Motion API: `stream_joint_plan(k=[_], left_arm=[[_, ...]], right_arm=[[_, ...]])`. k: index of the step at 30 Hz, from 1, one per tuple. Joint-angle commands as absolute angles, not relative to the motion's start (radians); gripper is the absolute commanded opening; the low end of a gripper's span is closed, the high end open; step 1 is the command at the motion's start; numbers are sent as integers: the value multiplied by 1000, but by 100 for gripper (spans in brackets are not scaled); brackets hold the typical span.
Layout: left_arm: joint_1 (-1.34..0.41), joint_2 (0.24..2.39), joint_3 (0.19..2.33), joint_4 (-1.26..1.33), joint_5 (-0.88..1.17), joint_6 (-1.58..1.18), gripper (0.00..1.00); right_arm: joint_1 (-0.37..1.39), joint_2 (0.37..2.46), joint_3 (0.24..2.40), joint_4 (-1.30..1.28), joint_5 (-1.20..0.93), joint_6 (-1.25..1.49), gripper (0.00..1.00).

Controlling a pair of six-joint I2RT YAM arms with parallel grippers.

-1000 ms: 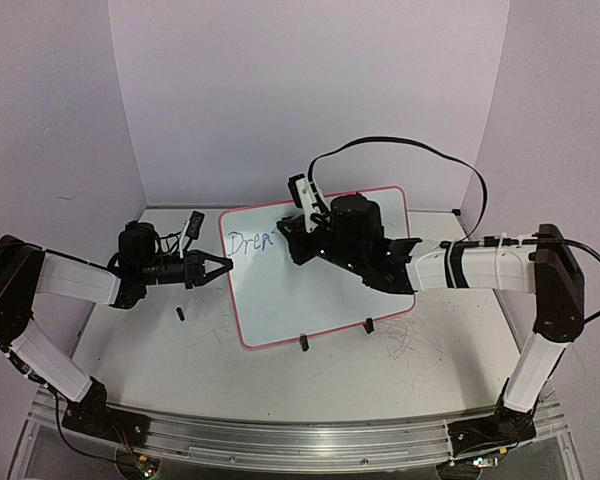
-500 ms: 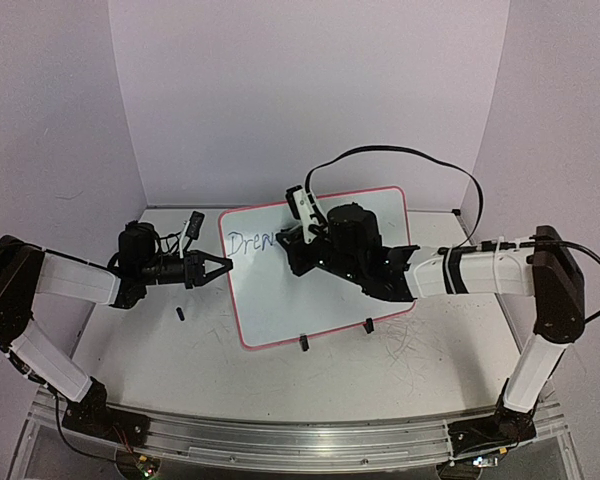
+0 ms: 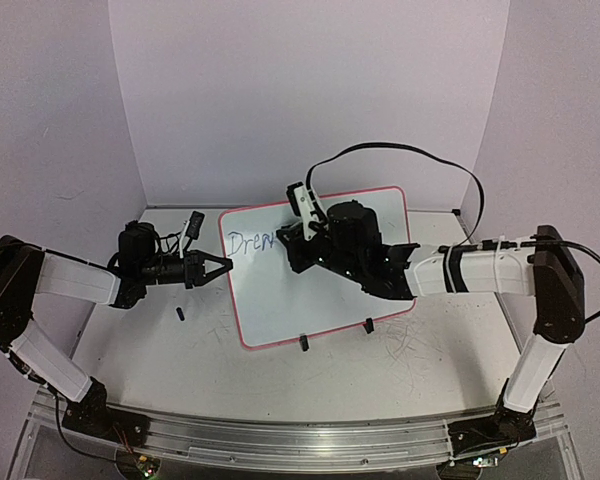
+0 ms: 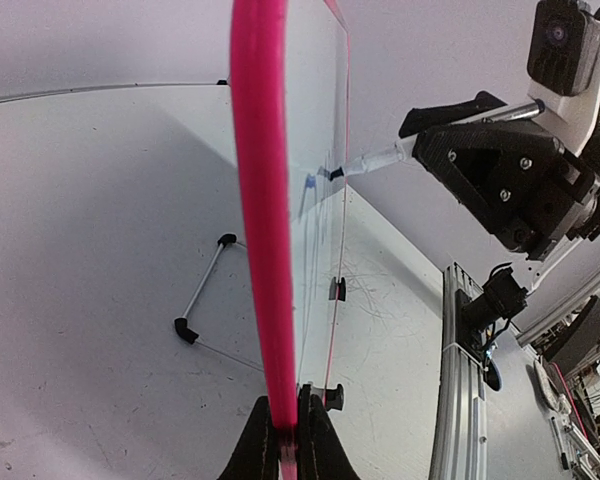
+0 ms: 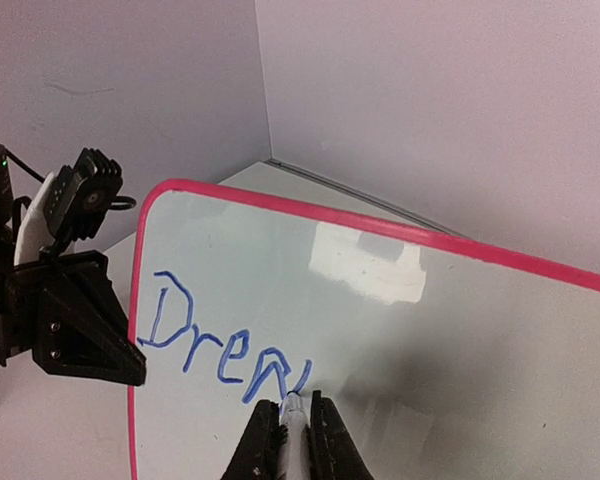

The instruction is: Write a sentence on the whiteboard

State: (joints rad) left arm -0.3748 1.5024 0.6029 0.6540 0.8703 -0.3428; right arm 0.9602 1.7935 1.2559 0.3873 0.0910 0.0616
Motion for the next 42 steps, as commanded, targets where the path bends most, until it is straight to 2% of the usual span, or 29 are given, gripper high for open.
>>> stream_joint_plan(k=[1,20,42], left_arm=[[-383,1480,638,655,856,-278,0],[-382,1479,638,653,856,-278,0],[-382,1485,643,652,861,-280,0]], right_arm=[[937,1789,1310,405,148,64,0],[951,1740,1203,380,144,113,0],[951,1748,1204,379,129,136,0]])
